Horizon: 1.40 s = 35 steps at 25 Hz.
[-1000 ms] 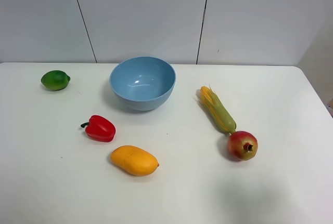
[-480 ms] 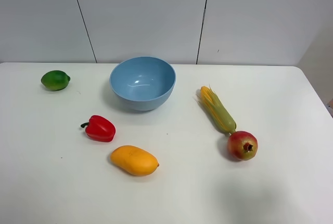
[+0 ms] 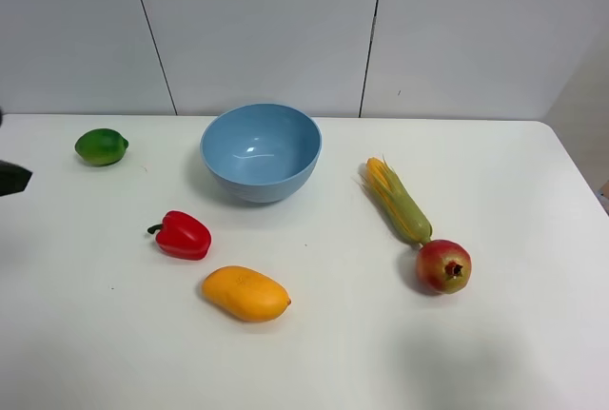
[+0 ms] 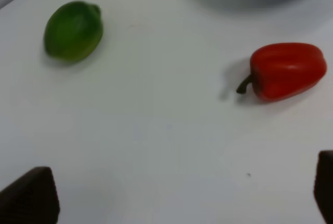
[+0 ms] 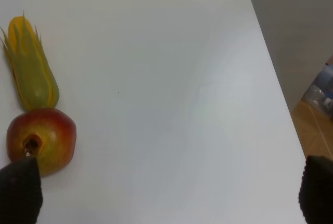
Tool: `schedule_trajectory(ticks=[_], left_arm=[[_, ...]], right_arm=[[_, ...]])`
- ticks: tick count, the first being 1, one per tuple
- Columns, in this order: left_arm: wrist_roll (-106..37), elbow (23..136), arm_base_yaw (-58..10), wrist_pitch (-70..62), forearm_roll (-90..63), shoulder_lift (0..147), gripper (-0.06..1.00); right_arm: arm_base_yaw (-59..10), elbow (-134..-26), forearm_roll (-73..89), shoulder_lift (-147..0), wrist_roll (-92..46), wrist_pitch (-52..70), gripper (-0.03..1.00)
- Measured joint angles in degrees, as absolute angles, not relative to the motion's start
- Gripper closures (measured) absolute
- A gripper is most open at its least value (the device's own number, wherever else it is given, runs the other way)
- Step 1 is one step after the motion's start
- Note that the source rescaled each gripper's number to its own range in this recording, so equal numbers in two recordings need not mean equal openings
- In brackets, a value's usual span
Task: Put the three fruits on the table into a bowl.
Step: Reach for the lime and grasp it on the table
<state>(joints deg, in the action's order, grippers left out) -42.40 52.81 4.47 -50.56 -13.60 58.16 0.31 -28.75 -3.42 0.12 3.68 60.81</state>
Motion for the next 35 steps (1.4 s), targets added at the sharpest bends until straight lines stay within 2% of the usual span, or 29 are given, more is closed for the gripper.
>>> schedule_trajectory(ticks=[6, 14, 25, 35], left_arm=[[-55.3, 65.2, 4.5, -49.6, -15.4, 76.3, -0.06], [-57.3, 77.3, 6.2, -49.4, -15.7, 93.2, -0.06], [-60.7, 88.0, 6.6, -52.3, -16.6, 109.4, -0.06], [-60.7, 95.4, 6.7, -53.5, -16.7, 117.4, -0.06]], right_arm=[[0.3, -28.7, -3.4, 0.1, 3.7, 60.8, -0.03], [0.3, -28.7, -3.4, 0.1, 3.7, 60.8, -0.03], [0.3, -28.7, -3.4, 0.1, 3.7, 60.8, -0.03], [0.3, -28.7, -3.4, 0.1, 3.7, 60.8, -0.03]])
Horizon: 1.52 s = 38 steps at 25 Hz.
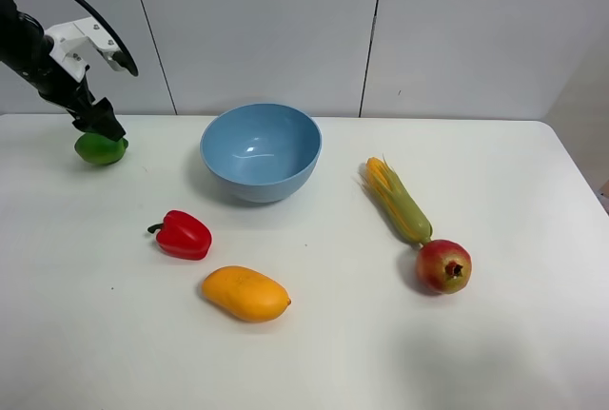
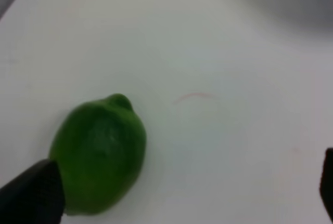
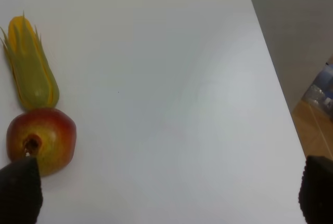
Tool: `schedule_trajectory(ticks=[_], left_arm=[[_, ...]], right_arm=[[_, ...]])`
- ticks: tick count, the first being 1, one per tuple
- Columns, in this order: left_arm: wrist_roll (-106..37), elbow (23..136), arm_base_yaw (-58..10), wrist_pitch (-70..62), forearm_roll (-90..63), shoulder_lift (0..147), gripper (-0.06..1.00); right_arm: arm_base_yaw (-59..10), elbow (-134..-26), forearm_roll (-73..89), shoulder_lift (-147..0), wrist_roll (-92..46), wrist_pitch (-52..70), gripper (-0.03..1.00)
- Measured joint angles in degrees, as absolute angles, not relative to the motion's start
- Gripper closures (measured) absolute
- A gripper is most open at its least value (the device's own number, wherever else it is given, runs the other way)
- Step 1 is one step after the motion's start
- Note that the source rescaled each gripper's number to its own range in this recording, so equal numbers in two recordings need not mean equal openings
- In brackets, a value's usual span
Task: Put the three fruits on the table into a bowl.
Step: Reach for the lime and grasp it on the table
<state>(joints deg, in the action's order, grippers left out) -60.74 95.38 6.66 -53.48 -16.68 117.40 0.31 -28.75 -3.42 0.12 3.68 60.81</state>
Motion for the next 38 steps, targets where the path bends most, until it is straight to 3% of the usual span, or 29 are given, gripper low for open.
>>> schedule_trajectory(ticks=[18, 38], left_arm=[[-60.5, 99.6, 10.1, -50.9, -9.4, 125.3, -0.06], [-60.5, 99.6, 10.4, -44.1, -11.0, 129.3, -0.06]], right_arm=[[0.3, -28.7, -3.4, 0.1, 3.7, 60.8, -0.03], [0.3, -28.7, -3.4, 0.1, 3.7, 60.8, -0.03]])
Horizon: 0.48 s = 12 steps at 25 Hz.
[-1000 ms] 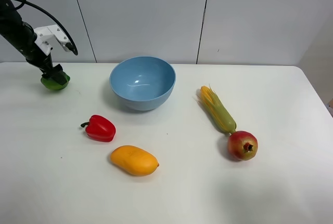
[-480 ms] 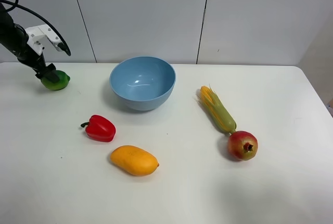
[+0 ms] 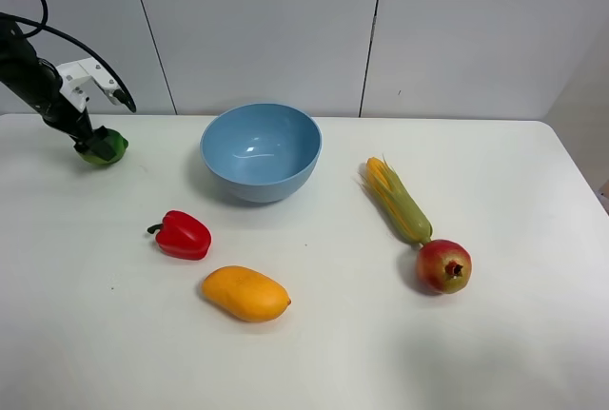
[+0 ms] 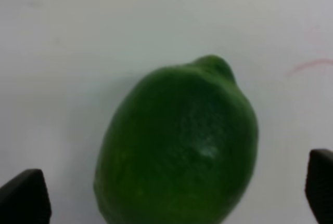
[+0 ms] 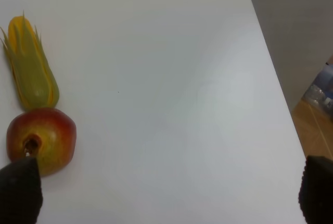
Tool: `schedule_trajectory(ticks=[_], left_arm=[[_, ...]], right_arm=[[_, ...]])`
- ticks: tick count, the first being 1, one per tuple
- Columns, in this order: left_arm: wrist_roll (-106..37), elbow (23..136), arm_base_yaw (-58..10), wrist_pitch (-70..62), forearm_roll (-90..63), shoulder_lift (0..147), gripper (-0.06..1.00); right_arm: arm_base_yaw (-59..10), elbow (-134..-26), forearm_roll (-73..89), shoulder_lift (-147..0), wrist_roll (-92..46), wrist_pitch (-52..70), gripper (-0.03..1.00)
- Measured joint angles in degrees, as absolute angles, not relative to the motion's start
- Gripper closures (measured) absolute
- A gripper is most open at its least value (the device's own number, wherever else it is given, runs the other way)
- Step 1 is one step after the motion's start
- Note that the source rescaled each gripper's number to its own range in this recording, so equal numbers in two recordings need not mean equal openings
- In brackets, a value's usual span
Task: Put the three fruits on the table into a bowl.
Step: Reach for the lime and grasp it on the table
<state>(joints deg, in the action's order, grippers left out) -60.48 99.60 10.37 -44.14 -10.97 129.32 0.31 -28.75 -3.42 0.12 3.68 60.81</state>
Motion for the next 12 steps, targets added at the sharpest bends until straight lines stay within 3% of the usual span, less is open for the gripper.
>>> schedule_trajectory(ticks=[12], left_arm=[[-60.5, 99.6, 10.7, -42.8, -14.6, 131.7, -0.06]], right_arm=[[0.3, -28.7, -3.4, 0.1, 3.7, 60.8, -0.03]])
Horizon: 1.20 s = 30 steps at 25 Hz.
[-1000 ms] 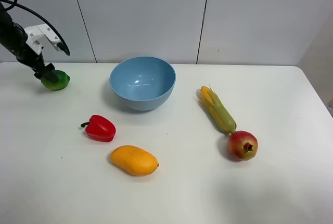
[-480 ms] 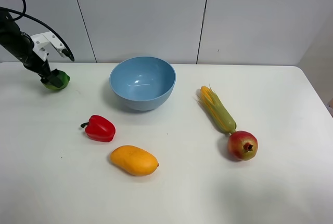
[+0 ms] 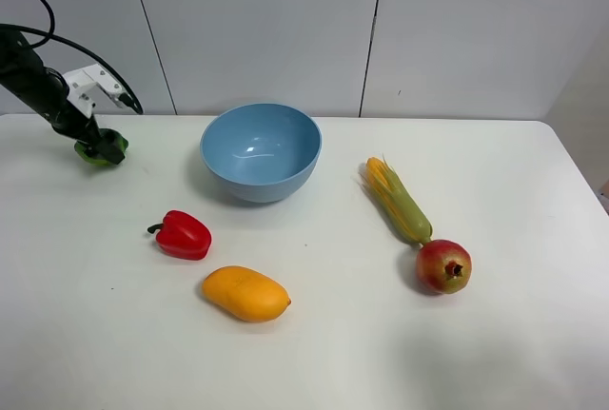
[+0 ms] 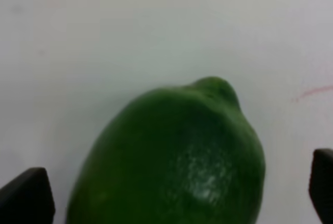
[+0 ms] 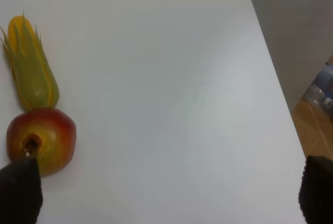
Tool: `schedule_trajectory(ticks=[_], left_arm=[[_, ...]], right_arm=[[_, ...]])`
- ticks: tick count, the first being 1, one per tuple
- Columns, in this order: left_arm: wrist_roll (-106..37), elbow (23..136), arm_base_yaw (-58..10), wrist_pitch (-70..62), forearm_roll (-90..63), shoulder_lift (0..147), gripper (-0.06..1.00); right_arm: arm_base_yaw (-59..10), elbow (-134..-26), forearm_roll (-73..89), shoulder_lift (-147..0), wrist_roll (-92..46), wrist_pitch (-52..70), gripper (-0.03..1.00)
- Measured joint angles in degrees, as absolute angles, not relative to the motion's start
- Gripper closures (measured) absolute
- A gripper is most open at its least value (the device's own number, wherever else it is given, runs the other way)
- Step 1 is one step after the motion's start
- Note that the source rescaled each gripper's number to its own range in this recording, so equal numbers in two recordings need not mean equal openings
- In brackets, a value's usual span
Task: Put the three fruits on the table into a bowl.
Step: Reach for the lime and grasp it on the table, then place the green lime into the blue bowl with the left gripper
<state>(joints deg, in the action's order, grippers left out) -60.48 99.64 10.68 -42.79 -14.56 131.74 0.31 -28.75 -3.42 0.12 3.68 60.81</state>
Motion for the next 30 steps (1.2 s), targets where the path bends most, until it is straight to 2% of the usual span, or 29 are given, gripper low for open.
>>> schedule_trajectory(ticks=[9, 10, 11, 12, 13, 14, 21, 24, 30], left_arm=[[-60.5, 102.0, 10.7, -43.2, -14.9, 133.4, -0.03], [-60.5, 102.1, 10.7, -43.6, -15.1, 133.4, 0.04], [-60.5, 102.1, 10.7, -44.2, -15.3, 133.6, 0.22], [-60.5, 102.1, 10.7, -45.0, -15.6, 133.7, 0.49], [-60.5, 102.2, 10.7, -46.1, -15.8, 133.9, 0.83], [-60.5, 102.3, 10.7, -46.8, -15.8, 133.9, 0.87], [-59.8, 102.3, 9.8, -49.2, -15.6, 132.5, 0.85], [-56.9, 102.3, 7.5, -52.8, -15.6, 127.4, 0.85], [-36.2, 102.4, -1.5, -60.1, -15.8, 112.9, 0.85]], right_arm=[[0.3, -28.7, -3.4, 0.1, 3.7, 60.8, -0.03], [0.3, -28.7, -3.4, 0.1, 3.7, 60.8, -0.03], [0.3, -28.7, -3.4, 0.1, 3.7, 60.8, -0.03], [0.3, -28.7, -3.4, 0.1, 3.7, 60.8, -0.03], [0.3, -28.7, -3.4, 0.1, 3.7, 60.8, -0.03], [0.3, -28.7, -3.4, 0.1, 3.7, 60.8, -0.03], [0.3, -28.7, -3.4, 0.1, 3.7, 60.8, -0.03], [0.3, -28.7, -3.4, 0.1, 3.7, 60.8, -0.03], [0.3, -28.7, -3.4, 0.1, 3.7, 60.8, -0.03]])
